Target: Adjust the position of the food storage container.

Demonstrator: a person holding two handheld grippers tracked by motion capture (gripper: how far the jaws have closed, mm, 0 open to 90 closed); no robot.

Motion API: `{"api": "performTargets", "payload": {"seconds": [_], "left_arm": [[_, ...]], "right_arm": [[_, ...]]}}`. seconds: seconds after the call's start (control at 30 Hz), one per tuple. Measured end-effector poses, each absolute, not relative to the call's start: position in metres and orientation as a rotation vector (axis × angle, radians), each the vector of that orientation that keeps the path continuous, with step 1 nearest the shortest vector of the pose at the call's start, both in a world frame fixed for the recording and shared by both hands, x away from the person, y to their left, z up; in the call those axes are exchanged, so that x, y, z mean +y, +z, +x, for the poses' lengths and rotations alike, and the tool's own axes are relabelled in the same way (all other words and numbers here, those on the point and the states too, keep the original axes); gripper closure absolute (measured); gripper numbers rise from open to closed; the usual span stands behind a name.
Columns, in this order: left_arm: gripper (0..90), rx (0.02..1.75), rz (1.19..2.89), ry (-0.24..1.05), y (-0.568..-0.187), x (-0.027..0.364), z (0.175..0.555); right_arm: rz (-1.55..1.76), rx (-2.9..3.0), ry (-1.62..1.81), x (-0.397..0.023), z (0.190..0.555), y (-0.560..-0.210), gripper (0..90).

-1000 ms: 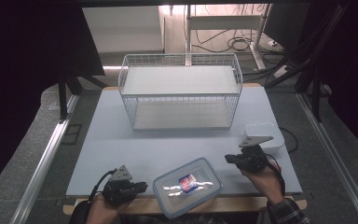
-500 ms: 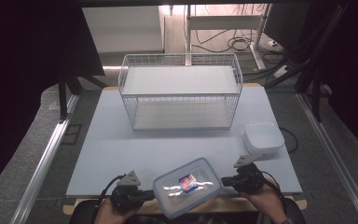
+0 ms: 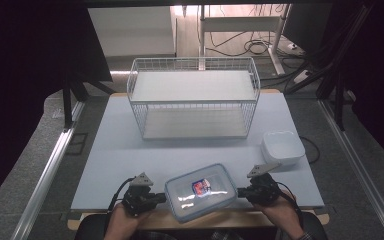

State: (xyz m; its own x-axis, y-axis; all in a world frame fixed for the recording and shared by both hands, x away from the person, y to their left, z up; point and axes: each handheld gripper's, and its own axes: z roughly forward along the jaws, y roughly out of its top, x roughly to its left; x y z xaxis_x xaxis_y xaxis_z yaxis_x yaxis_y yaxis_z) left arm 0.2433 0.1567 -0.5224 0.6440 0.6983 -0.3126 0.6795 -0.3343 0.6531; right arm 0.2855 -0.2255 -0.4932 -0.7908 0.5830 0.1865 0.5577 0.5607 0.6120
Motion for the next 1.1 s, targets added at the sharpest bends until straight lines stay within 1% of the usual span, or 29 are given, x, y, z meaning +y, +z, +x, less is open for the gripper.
{"api": "performTargets", "payload": {"seconds": [0.17, 0.2, 0.23, 0.27, 0.3, 0.4, 0.43, 0.5, 0.6, 0.67, 0.7, 0.73, 0.87, 0.97, 1.0, 1.03, 1.07, 1.1], "left_arm": [[89.5, 1.101, 2.066, 0.056, -0.521, 0.158, 0.262], [89.6, 1.109, 2.084, 0.092, -0.52, 0.158, 0.272], [89.6, 1.109, 2.084, 0.092, -0.52, 0.158, 0.272], [89.9, 1.127, 2.085, 0.107, -0.52, 0.159, 0.284], [90.0, 1.127, 2.085, 0.107, -0.52, 0.159, 0.284], [90.0, 1.15, 2.08, 0.115, -0.521, 0.162, 0.306], [90.0, 1.15, 2.08, 0.115, -0.521, 0.162, 0.306], [90.0, 1.157, 2.077, 0.118, -0.521, 0.161, 0.321], [90.0, 1.156, 2.077, 0.123, -0.521, 0.158, 0.331], [90.0, 1.145, 2.105, 0.158, -0.52, 0.151, 0.343], [90.0, 1.145, 2.105, 0.158, -0.52, 0.151, 0.343], [90.0, 1.148, 2.102, 0.166, -0.519, 0.149, 0.351], [89.9, 1.144, 2.091, 0.146, -0.52, 0.15, 0.354], [85.4, 1.141, 2.086, 0.15, -0.519, 0.153, 0.35], [85.4, 1.135, 2.078, 0.16, -0.517, 0.157, 0.346], [83.6, 1.139, 2.069, 0.171, -0.515, 0.16, 0.343], [78.3, 1.143, 2.034, 0.201, -0.51, 0.169, 0.334], [75.4, 1.143, 2.034, 0.201, -0.51, 0.169, 0.334]], "right_arm": [[1.007, 2.728, 1.059, -0.222, 0.291, -0.493, 89.7], [1.011, 2.727, 1.068, -0.22, 0.296, -0.494, 89.7], [1.011, 2.727, 1.068, -0.22, 0.296, -0.494, 89.7], [1.009, 2.728, 1.074, -0.217, 0.3, -0.495, 89.6], [1.009, 2.728, 1.074, -0.217, 0.3, -0.495, 89.6], [0.995, 2.741, 1.079, -0.211, 0.307, -0.496, 89.6], [0.995, 2.741, 1.079, -0.211, 0.307, -0.496, 89.6], [0.996, 2.74, 1.072, -0.208, 0.314, -0.497, 89.6], [1.011, 2.73, 1.069, -0.21, 0.323, -0.498, 89.6], [1.016, 2.719, 1.047, -0.21, 0.329, -0.498, 89.6], [1.016, 2.719, 1.047, -0.21, 0.329, -0.498, 89.6], [1.026, 2.712, 1.034, -0.21, 0.334, -0.499, 89.6], [1.034, 2.709, 1.048, -0.212, 0.338, -0.5, 89.5], [1.025, 2.71, 1.044, -0.213, 0.338, -0.499, 89.2], [1.015, 2.705, 1.04, -0.214, 0.337, -0.498, 88.5], [1.005, 2.688, 1.034, -0.216, 0.335, -0.495, 87.4], [0.996, 2.671, 1.06, -0.221, 0.333, -0.49, 84.3], [0.996, 2.671, 1.06, -0.221, 0.333, -0.49, 84.3]]}}
